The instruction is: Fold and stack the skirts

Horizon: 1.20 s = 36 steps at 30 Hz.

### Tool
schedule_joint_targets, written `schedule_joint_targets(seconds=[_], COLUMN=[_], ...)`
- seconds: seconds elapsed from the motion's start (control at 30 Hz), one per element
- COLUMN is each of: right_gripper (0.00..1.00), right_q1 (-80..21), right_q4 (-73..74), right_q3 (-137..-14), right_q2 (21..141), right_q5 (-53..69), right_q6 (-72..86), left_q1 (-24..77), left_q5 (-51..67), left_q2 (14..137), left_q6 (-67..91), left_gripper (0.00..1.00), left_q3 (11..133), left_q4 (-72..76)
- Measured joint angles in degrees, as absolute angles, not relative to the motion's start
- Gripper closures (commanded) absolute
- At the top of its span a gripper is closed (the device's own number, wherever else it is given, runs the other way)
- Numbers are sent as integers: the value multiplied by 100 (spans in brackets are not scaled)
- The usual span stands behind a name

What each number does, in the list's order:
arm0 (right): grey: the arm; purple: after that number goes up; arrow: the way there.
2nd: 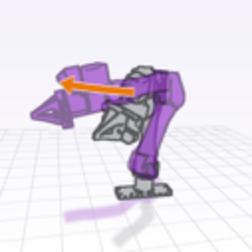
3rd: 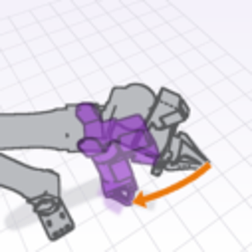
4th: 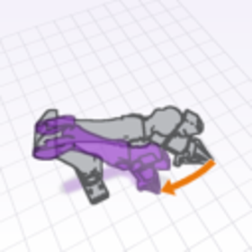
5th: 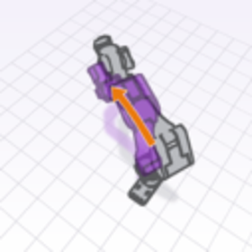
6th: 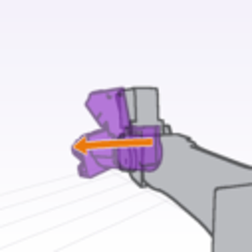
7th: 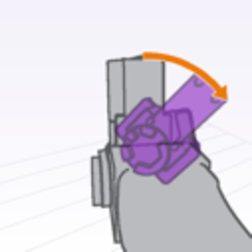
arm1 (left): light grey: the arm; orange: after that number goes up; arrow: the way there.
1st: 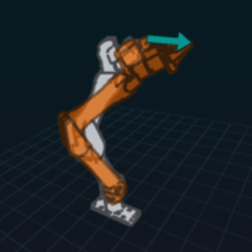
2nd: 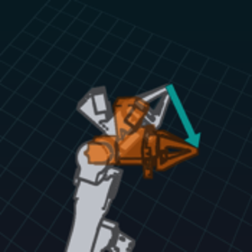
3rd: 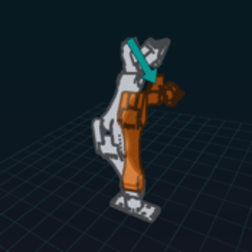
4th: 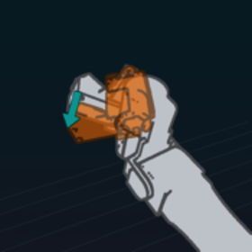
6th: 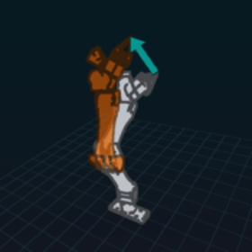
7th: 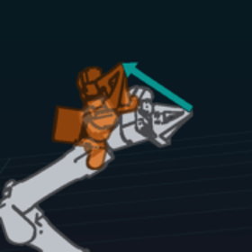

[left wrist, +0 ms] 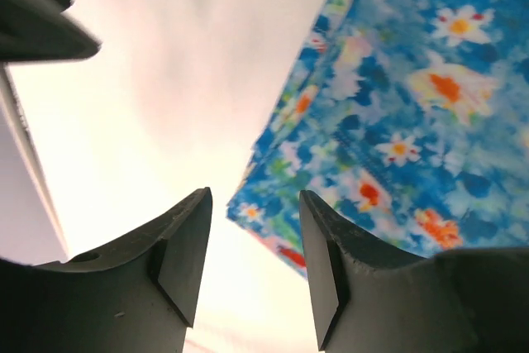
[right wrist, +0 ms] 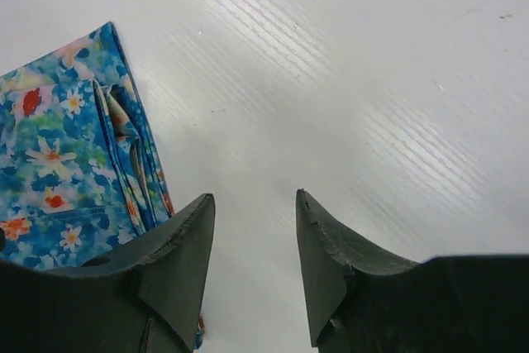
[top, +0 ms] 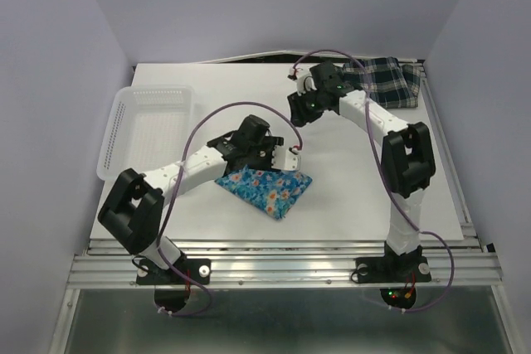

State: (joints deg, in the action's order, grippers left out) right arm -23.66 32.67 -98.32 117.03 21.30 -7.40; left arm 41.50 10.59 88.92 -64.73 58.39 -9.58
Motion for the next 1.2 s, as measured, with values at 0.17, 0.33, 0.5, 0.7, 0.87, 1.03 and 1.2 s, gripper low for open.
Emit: schedule_joint_targets(seconds=[0.17,0.33,0.5,0.7,0.87,1.03,1.2], right_gripper=[50,56,50,51,50,48,42], right_q1=[-2095,-2021,-2263,-2327,-2320,-2320,-2320], right_q4=[3494,3531,3256,2633,2342,1984,1946], right_q3=[-9719,-8739,-7542,-5854,-5616,-5686,-5776], right_q2=[11240,9889,9107,8927,8984,9572,10051], right_q5=[2355,3271,4012,4003,3948,3962,3966], right_q6=[-733,-432,379,1678,2255,2547,2670], left_q1=[3920,3157,2532,2585,2602,2602,2602], left_q5=[1184,1992,2886,3295,3065,2818,2694], left_q2=[8523,8431,8621,8493,8497,8497,8501], left_q6=[-6130,-5142,-3850,-2335,-1374,-788,-517], left_gripper=[43,49,42,41,41,40,38], left_q3=[6418,6801,6724,5999,5841,5704,5614], left_q4=[-1448,-1992,-2239,-1680,-1267,-880,-731])
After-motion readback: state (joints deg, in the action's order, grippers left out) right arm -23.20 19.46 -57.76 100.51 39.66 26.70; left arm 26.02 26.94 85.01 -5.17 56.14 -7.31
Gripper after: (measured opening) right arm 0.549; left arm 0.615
